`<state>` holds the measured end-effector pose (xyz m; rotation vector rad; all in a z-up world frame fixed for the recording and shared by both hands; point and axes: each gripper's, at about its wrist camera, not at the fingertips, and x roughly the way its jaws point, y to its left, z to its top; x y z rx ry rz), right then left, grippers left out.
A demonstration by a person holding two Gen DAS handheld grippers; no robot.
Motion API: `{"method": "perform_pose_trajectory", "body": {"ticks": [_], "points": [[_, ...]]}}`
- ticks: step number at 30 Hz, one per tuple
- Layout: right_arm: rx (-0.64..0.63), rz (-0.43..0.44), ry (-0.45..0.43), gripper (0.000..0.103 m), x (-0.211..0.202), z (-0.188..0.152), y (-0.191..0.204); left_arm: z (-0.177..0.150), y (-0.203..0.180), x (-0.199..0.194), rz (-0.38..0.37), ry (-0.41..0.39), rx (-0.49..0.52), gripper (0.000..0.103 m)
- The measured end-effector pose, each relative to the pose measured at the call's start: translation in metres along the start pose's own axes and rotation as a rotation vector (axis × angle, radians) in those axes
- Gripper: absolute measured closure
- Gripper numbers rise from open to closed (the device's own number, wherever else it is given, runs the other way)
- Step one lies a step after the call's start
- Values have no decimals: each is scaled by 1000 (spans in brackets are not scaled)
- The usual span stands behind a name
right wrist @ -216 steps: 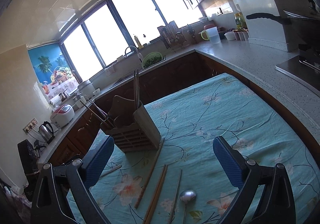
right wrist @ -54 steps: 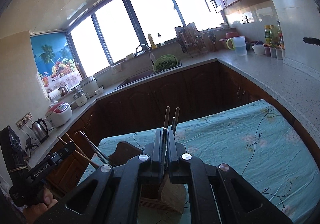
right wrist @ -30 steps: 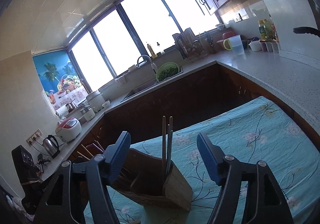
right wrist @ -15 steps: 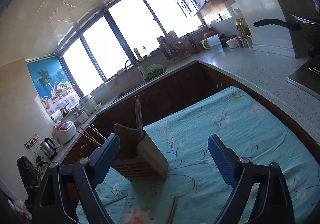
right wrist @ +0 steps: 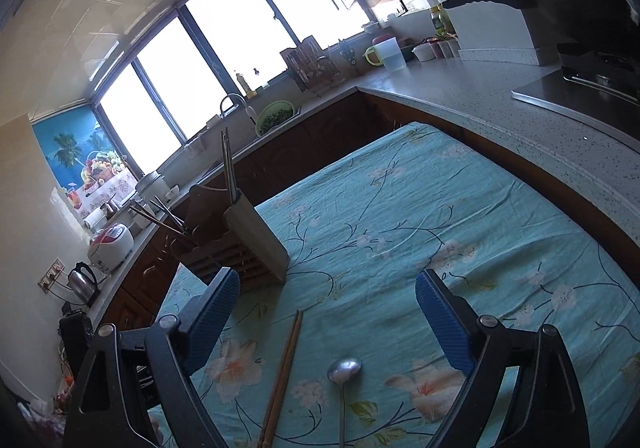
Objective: Organize utensils
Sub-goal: 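Open both tools and withdraw them from the holder, then grasp a wooden chopstick with the left tool while the right tool grasps another wooden chopstick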
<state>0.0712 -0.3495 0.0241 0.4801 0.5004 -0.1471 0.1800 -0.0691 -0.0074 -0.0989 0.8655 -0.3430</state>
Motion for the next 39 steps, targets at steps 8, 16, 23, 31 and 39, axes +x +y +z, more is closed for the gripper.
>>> {"method": "perform_pose_trajectory", "body": {"ticks": [8,16,23,31,39], "points": [[21,-20,9,12,-3,-9,-13,-4,-46,59,78,124,157,47],[39,-33,0,12,-6,-6,-23,-9,-62,86,119,144,251,54],[2,-19,37,13,6,-11,-13,-21,-30,60,124,142,217,84],[-96,22,164,28,45,-31,21,-42,28,14,129,146,82,90],[-237,-22,339,47,106,-57,58,-14,59,28,45,137,-56,84]]}}
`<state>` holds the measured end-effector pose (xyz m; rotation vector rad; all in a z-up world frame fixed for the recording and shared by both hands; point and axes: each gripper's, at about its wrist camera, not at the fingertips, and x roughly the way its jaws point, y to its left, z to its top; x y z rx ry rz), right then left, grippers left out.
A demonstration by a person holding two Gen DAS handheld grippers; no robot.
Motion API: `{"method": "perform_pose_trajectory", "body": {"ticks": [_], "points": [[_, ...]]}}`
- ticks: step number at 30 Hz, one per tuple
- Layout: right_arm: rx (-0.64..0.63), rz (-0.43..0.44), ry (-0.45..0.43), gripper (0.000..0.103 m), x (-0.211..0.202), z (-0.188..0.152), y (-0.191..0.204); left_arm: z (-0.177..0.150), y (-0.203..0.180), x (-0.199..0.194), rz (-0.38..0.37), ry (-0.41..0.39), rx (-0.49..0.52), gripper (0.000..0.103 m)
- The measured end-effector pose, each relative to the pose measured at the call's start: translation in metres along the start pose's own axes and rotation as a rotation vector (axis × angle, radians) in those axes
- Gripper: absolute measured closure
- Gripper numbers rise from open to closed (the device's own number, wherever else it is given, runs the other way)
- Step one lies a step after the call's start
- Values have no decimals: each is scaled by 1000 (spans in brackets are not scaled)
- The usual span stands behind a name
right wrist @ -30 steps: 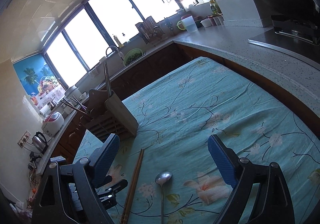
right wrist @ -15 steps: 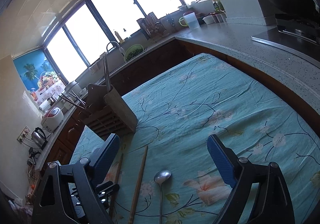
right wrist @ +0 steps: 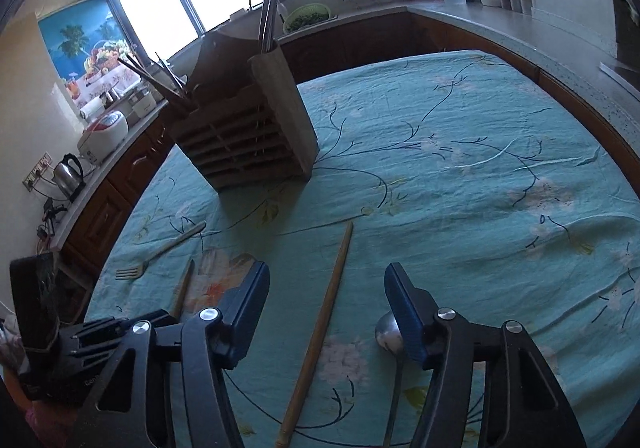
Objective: Organize utensils
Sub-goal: 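Grasp a wooden chopstick with the left tool while the right tool grasps another wooden chopstick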
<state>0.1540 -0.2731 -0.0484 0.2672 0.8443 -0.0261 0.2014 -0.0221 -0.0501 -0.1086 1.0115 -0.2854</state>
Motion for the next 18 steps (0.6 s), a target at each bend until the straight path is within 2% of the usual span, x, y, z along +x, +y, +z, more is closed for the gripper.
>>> {"method": "perform_pose_trajectory", "body": {"ticks": [4,7,10,12,16,17,18], "points": [[-25,-50,65,56,30,7,8,18,1,25,25,31,-8,85],[-31,-93,100,63,48,10,9,27,1,34,36,25,0,85],[-54,-130,103,64,55,12,11,31,-1,39,44,18,11,87],[-72,-152,104,64,59,14,15,32,-1,42,57,10,24,93],[-147,-228,85,80,64,13,25,30,1,43,46,-9,29,97],[-152,-227,83,92,64,13,26,29,1,42,47,-12,33,98],[-150,-222,85,95,64,13,25,29,0,41,48,-13,35,99]]}}
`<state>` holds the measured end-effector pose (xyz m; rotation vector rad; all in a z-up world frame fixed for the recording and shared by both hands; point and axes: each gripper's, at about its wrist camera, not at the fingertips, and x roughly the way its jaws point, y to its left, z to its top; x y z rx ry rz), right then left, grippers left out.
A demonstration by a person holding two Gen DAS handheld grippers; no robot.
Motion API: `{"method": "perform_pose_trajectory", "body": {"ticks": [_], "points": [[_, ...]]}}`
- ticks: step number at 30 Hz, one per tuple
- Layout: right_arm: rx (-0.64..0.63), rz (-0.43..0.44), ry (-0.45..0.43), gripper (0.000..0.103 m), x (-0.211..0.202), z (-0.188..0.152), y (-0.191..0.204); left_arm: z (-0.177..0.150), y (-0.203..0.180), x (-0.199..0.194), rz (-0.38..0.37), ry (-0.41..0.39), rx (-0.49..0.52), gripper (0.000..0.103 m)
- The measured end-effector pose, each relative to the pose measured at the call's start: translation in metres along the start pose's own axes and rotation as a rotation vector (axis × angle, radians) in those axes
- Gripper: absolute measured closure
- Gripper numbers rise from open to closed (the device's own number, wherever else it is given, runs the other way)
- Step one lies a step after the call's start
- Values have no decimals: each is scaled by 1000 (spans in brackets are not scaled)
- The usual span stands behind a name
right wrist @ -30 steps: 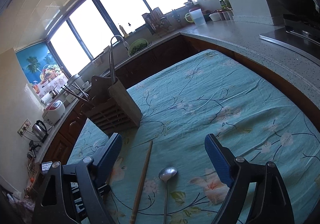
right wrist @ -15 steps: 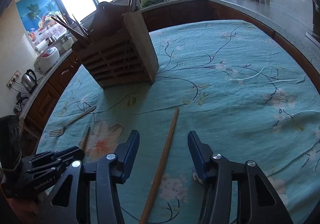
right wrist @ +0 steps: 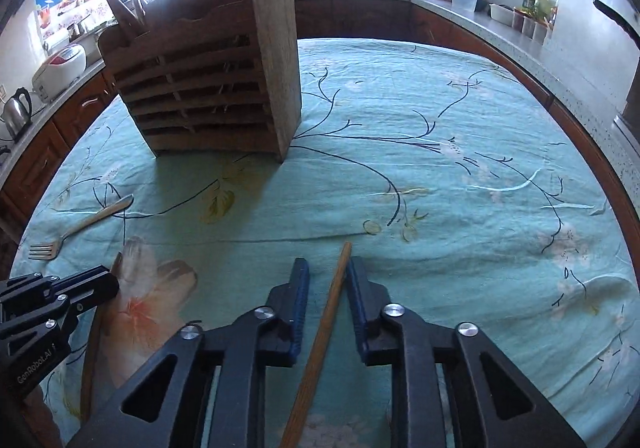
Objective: Organize utensils
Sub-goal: 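Grasp a wooden chopstick with the left tool while the right tool grasps another wooden chopstick, then carry both chopsticks up to the wooden holder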
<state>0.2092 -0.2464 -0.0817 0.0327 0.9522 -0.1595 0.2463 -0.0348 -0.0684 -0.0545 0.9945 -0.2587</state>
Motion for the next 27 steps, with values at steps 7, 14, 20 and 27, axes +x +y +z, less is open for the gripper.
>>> {"method": "perform_pose_trajectory", "body": {"ticks": [7,14,20,27], "points": [[75,128,-19,98,-24,-1,-9,-5,16,-21,-52,-18,-76,100],[103,217,-93,98,-71,-3,-15,-13,28,-75,-106,-108,-114,100],[100,252,-178,98,-116,1,-15,-22,33,-125,-143,-188,-105,100],[90,281,-288,98,-161,9,-18,-32,34,-178,-186,-272,-73,100]]}}
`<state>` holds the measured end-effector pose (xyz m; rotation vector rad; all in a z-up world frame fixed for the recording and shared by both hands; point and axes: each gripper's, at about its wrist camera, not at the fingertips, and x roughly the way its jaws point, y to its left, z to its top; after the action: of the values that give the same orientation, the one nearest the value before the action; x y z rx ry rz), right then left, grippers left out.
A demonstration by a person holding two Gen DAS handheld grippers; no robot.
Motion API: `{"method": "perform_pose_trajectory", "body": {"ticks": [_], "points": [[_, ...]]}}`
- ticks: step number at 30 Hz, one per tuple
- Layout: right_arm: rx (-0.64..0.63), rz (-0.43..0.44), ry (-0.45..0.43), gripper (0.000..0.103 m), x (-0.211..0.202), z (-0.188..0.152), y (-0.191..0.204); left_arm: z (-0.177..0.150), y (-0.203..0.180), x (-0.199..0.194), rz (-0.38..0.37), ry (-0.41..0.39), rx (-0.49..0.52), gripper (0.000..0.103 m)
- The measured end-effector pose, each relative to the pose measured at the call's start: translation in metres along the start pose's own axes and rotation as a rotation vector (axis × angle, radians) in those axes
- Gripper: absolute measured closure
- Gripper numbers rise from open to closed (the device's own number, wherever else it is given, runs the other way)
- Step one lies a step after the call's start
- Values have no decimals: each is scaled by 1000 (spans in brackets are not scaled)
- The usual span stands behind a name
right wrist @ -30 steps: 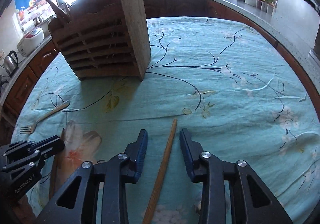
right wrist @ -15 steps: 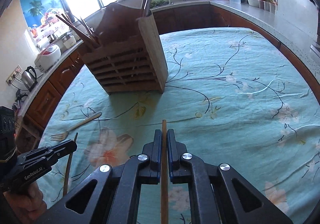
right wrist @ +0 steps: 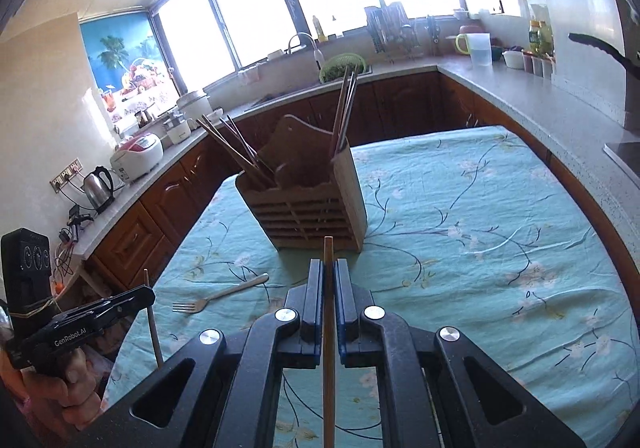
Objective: Organize utensils
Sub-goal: 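Carry both chopsticks up to the wooden holder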
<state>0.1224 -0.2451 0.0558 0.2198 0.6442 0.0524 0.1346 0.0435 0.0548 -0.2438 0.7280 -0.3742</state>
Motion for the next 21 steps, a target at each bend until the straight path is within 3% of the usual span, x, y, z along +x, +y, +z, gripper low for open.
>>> {"method": "perform_pose_trajectory", "body": {"ticks": [10,21], "points": [[-22,21,-94,98,-25,28,8,11,-1,-39,-32,-98,11,100],[-20,19,-109,98,-22,36,6,20,-2,-36,-27,-134,13,100]]}}
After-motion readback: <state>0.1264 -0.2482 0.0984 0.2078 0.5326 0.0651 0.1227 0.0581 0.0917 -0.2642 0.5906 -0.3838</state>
